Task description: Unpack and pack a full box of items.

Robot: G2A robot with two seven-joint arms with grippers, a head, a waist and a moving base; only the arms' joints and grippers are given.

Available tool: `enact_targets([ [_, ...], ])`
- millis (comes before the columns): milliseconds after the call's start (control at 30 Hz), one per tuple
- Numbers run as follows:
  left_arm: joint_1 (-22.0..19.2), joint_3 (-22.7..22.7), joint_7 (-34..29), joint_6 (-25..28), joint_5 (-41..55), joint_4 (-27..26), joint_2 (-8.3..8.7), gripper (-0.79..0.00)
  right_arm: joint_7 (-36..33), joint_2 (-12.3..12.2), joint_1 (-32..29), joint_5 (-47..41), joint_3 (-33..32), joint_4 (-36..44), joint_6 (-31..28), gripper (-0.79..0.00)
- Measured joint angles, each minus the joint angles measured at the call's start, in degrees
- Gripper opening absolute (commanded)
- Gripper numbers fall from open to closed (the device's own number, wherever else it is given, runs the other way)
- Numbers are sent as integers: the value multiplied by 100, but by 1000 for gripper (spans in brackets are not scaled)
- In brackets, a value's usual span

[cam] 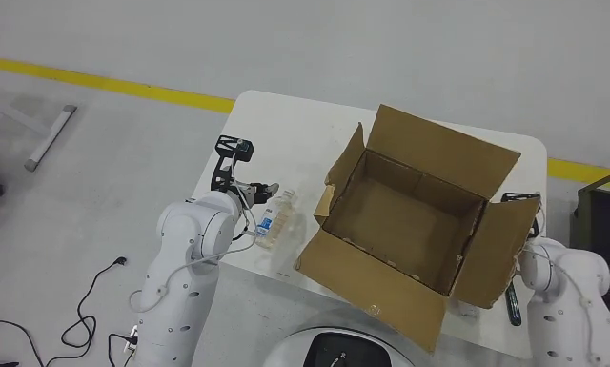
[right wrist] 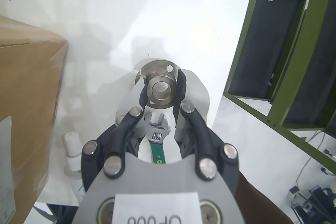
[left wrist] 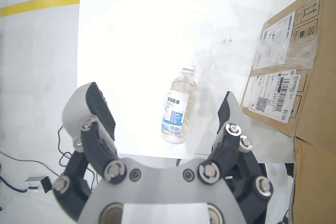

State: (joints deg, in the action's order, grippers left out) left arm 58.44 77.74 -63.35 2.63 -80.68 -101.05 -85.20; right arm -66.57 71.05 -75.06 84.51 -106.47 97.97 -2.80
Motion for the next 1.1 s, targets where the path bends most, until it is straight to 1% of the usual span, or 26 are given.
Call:
enact_targets([
  [133,0,0,0,0,0,0,0,0,80,-11,-9,-88,-8,46,-22,-428],
  [267,0,0,0,0,0,0,0,0,269,-18,-127,-288,-104,216,-48,-400],
  [333,0,0,0,0,0,0,0,0,371,-21,-212,-389,-162,306,-44,-431],
  [367,0,0,0,0,0,0,0,0,439,-21,-247,-453,-194,353,-23,-474],
  [400,0,0,0,0,0,0,0,0,519,-19,-290,-537,-229,410,1,-579],
  [433,0,0,0,0,0,0,0,0,637,-13,-361,-672,-284,499,46,-736],
  [467,0,0,0,0,0,0,0,0,746,-6,-427,-801,-331,583,86,-785],
  [567,0,0,0,0,0,0,0,0,1207,21,-730,-1204,-467,838,171,-785],
  [633,0,0,0,0,0,0,0,0,1491,43,-934,-1478,-494,872,226,-785],
  [767,0,0,0,0,0,0,0,0,1655,60,-1084,-1448,-252,828,262,-785],
  [900,0,0,0,0,0,0,0,0,1701,71,-891,-1427,84,633,354,-785],
  [1100,0,0,0,0,0,0,0,0,1836,96,-307,-1436,722,240,369,-785],
])
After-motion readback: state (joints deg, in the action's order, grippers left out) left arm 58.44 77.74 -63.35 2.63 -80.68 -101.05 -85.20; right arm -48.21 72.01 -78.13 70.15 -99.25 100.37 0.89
